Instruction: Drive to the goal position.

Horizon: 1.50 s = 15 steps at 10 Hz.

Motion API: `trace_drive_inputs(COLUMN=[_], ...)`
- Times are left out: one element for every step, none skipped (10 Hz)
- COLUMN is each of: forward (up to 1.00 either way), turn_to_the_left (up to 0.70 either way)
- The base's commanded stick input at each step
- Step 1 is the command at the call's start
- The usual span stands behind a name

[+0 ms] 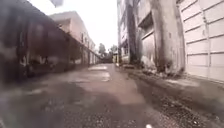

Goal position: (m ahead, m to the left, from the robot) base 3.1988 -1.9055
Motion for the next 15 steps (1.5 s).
trace_drive_inputs(forward=[0.85, 0.85, 0.85, 0.85, 0.85, 0.85, 0.85, 0.85, 0.85, 0.85, 0.85, 0.85, 0.85, 0.85, 0.85], turn_to_the_left=[0.00, 0.00, -0.10, -0.28, -0.26, 0.00, 0.00, 0.00, 0.00, 0.00, 0.00, 0.00, 0.00, 0.00, 0.00])
